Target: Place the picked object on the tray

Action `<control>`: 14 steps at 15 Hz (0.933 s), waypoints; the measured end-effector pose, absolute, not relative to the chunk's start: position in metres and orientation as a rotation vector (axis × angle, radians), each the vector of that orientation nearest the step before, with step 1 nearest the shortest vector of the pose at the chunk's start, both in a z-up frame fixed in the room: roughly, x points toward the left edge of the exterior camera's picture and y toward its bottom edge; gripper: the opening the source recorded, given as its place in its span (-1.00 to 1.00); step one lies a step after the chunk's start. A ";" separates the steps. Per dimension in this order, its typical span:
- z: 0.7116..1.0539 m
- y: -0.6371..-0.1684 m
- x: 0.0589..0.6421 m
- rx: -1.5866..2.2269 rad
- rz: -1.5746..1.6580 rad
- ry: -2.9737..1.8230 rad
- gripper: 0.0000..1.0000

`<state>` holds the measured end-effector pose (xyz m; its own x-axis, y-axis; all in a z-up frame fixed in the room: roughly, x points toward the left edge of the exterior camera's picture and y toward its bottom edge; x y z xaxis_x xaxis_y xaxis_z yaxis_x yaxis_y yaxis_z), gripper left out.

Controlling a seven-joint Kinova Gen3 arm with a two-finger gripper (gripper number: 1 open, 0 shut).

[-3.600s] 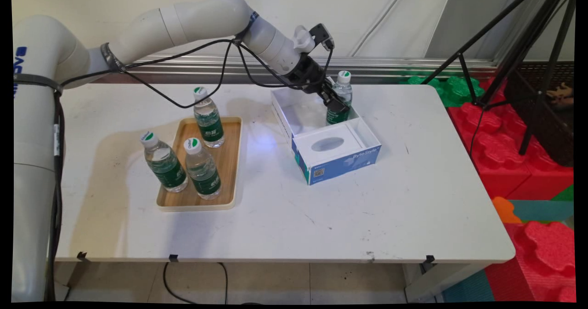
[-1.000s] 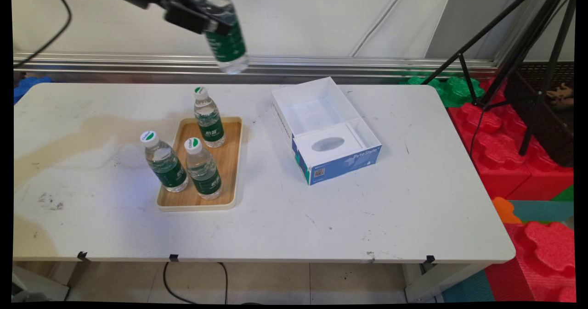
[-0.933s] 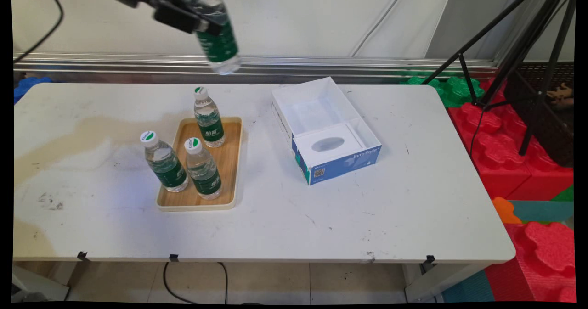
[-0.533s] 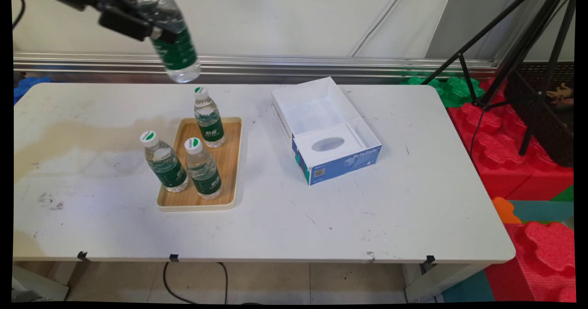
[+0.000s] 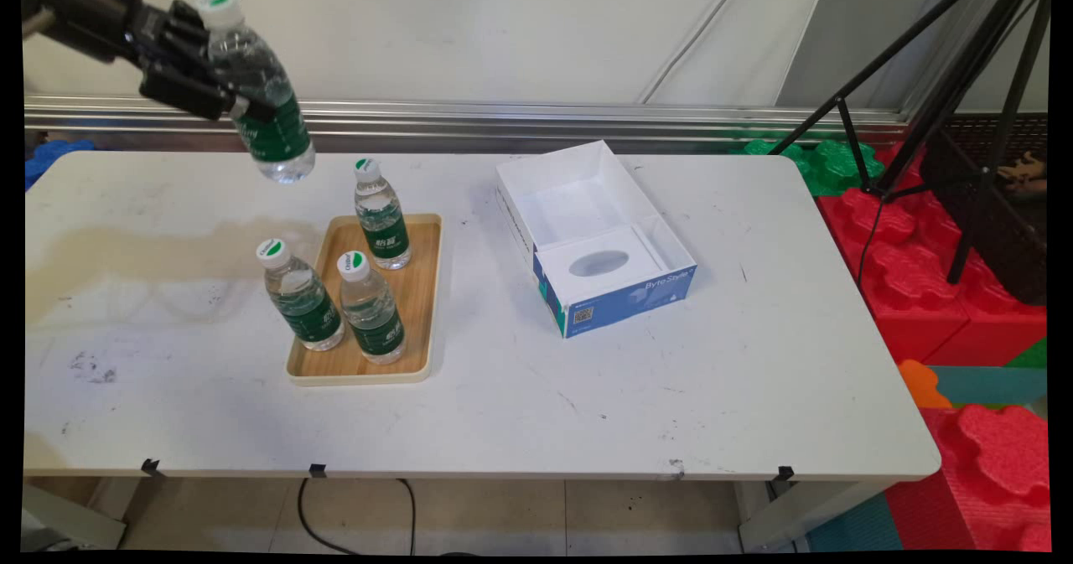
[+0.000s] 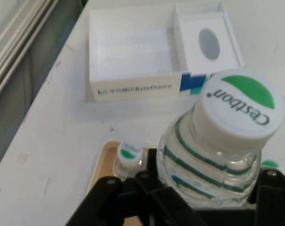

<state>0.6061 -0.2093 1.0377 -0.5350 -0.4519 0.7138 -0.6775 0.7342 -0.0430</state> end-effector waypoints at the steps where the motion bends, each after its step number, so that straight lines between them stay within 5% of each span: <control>1: 1.029 -0.210 0.611 0.856 0.412 -2.236 -1.00; 14: 0.915 -0.238 0.651 0.843 0.366 -2.306 -1.00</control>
